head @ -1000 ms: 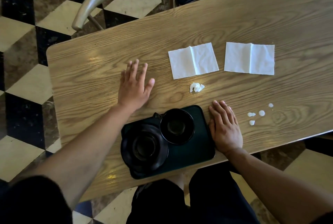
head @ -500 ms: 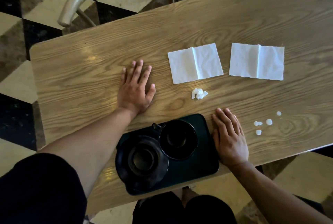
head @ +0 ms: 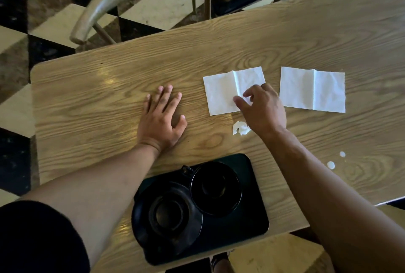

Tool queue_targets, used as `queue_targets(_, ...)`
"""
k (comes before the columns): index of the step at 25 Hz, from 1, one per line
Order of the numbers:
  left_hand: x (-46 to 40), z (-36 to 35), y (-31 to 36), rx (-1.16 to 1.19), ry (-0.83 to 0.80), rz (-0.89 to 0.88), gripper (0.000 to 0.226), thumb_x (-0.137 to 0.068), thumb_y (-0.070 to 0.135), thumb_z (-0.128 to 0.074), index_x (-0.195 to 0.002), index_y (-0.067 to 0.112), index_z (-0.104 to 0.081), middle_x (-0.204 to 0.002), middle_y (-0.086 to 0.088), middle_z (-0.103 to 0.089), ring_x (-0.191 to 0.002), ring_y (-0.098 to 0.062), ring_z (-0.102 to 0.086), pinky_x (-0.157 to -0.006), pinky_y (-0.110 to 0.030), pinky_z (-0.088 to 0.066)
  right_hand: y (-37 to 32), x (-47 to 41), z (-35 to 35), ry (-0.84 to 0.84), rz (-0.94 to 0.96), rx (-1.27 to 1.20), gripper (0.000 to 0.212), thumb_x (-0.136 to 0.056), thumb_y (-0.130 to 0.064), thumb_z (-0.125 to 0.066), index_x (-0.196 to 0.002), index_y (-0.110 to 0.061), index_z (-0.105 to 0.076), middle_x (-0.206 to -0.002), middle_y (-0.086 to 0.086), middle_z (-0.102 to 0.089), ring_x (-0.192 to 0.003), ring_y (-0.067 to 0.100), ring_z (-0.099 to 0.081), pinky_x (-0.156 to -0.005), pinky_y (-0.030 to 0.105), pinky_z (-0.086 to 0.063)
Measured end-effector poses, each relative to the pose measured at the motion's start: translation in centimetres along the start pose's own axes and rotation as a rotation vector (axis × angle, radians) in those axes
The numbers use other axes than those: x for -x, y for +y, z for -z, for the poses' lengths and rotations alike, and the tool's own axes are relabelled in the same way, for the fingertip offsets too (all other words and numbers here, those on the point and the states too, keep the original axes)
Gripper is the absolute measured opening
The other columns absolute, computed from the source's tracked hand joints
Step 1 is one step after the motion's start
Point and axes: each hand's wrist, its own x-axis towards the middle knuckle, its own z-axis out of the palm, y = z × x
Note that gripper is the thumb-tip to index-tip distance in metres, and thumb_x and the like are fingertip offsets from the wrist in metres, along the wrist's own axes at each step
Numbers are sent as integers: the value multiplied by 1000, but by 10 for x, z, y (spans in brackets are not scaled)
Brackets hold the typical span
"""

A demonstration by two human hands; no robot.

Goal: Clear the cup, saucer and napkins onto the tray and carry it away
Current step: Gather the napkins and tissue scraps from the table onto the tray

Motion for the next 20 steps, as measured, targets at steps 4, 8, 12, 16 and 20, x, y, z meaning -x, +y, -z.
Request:
queue_targets(4, 0, 0, 0, 14, 26, -2, 64, -90, 41, -51, -148, 13, -55, -163, -15, -41, -153, -34, -34, -125, -57, -20, -11, -11, -13, -44, -86, 120, 33, -88, -44, -61, -105, -17, -66, -112, 2, -63, -98, 23, -61, -72, 32, -42)
queue_targets(8, -1, 1, 0, 15, -4, 15, 64, -91, 42, -50, -149, 14, -54, -165, -13, -39, -155, -33, -30, -126, -58, -19, -9, -2, -13, 25, -68, 14, 17, -89, -27, -58, -96, -16, -67, -106, 0, -64, -97, 22, -58, -72, 30, -40)
queue_targets(12, 0, 5, 2, 14, -57, 24, 65, -93, 44, -49, -151, 16, -50, -167, -12, -35, -158, -30, -24, -128, -56, -14, -8, 29, 18, 219, -34, -273, 9, -83, -24, -64, -90, -18, -65, -93, -6, -67, -88, 10, -58, -70, 21, -38)
queue_targets(16, 1, 7, 4, 5, -55, 37, 64, -92, 42, -49, -150, 15, -52, -166, -12, -36, -157, -31, -26, -128, -55, -15, -5, 70, 54, 244, -18, -560, 7, -81, -16, -65, -86, -20, -63, -73, -13, -66, -70, 3, -61, -65, 22, -44)
queue_targets(20, 0, 7, 6, 4, -53, 40, 63, -91, 42, -50, -148, 16, -54, -165, -12, -39, -155, -32, -30, -126, -57, -19, 0, 124, 88, 132, 108, -824, 21, -78, 0, -59, -78, -20, -57, -82, -19, -75, -79, 5, -69, -69, 27, -50)
